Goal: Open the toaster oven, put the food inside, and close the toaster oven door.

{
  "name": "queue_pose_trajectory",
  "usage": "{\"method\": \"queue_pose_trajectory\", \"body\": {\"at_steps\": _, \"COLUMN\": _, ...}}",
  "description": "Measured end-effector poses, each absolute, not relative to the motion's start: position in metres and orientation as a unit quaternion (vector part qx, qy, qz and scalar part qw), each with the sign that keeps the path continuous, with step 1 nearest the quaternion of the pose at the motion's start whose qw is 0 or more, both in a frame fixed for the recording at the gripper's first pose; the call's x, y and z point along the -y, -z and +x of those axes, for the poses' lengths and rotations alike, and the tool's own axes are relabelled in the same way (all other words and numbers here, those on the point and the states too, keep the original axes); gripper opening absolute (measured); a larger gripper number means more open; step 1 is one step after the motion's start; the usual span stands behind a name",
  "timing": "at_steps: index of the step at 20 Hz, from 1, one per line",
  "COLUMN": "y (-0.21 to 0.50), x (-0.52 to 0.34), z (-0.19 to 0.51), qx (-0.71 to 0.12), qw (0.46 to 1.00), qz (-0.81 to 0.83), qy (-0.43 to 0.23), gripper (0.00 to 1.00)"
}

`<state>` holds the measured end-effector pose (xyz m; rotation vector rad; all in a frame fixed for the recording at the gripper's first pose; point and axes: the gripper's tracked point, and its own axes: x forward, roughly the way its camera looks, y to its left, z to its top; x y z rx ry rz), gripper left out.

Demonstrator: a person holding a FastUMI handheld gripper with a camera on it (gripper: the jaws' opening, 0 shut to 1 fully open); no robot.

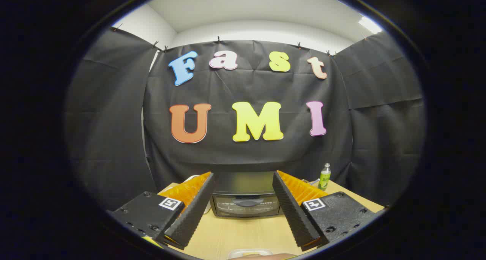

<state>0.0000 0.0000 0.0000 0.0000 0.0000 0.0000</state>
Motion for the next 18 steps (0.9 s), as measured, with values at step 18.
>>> {"method": "queue_pose_trajectory", "body": {"at_steps": 18, "y": 0.000, "x": 0.007, "z": 0.038, "qx": 0.008, "qw": 1.000, "qz": -0.012, "qy": 0.019, "gripper": 1.00}}
